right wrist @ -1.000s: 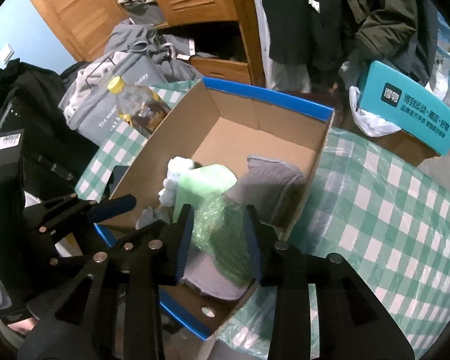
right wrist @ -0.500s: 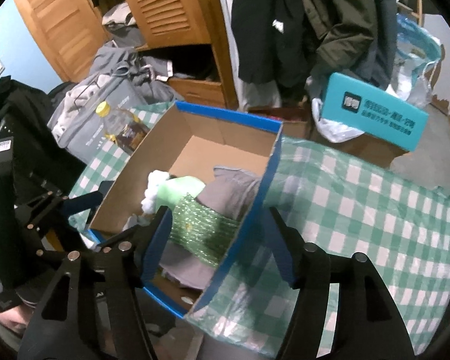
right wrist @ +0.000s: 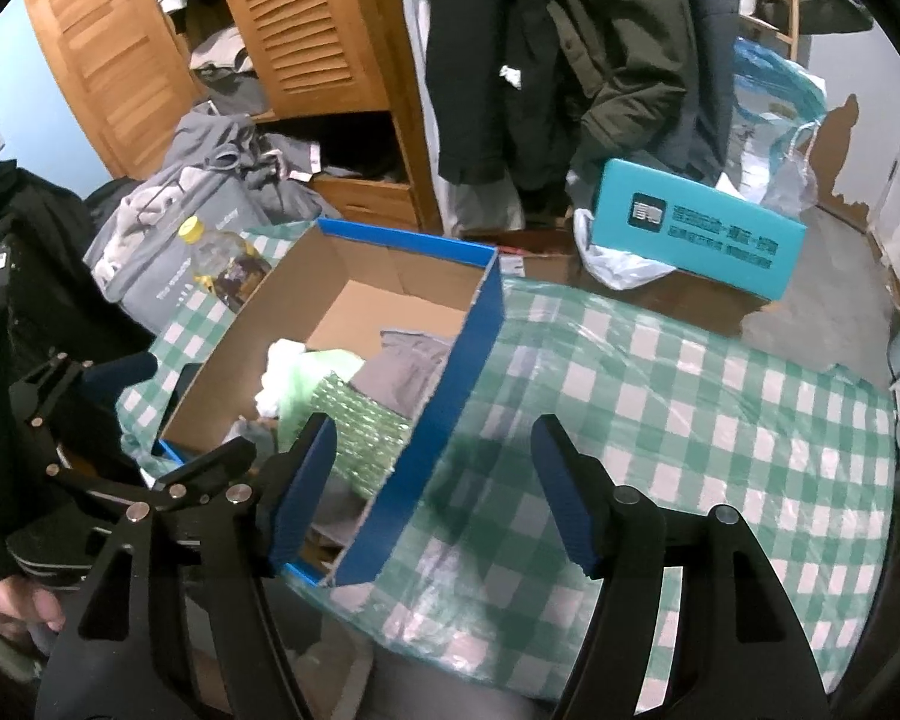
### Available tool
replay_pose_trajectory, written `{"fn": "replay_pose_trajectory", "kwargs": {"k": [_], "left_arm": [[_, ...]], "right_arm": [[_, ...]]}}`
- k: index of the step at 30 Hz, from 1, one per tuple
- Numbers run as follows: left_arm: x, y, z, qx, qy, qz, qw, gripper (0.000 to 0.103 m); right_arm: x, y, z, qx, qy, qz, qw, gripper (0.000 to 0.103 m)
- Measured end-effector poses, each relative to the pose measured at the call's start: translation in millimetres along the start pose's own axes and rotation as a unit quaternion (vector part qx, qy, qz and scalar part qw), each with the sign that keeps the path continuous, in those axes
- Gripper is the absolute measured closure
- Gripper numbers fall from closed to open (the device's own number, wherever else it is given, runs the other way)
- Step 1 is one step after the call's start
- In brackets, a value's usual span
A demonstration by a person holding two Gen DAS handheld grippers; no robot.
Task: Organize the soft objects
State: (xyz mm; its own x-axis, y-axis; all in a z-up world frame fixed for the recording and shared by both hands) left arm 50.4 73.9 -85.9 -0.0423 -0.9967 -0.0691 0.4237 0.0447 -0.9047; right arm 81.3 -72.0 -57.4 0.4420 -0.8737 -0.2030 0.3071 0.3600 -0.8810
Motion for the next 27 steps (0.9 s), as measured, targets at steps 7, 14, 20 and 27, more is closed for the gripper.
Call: {"fn": "replay_pose_trajectory", "kwargs": {"k": [7,14,20,27], "left_arm": [[13.9,-9.8,4.3,0.013,0.016,0.009,0.9997,0.001],[23.7,-9.8,7.2,0.017,0.021,0.012,0.9996,0.001],[29.9,-8.5,8.3,0.017,0.027,0.017,0.9993,0.001],[31.3,-3.1,6.6,0.008,0.028,0.023,0.9993,0.001]], "right_arm": [[14.8,-7.0,-8.8,0.003,0.005,-0.006,1.0,0.036],[28.8,-8.6,-15.4,0.0,0.014,-0.005,1.0,0.036],[35.6,-6.9,-18.8,-0.003,0.02,-0.006,1.0,0.036],[39.8,-4.8,-20.8,-0.009,0.027,0.0,1.0,0.036]]}}
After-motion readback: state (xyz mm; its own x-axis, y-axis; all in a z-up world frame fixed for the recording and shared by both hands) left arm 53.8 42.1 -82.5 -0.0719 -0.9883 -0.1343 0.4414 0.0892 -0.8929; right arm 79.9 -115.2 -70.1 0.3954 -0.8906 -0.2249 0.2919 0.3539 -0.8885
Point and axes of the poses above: each gripper's, at about its wrist camera, not at the fingertips, and y roughly the way its jaws point, x to its right, z to its top, the point moved 10 cm from there along y, roughly the way its jaws point, and after that the axes turned 8 degrees about -x, right-handed, at the moved point
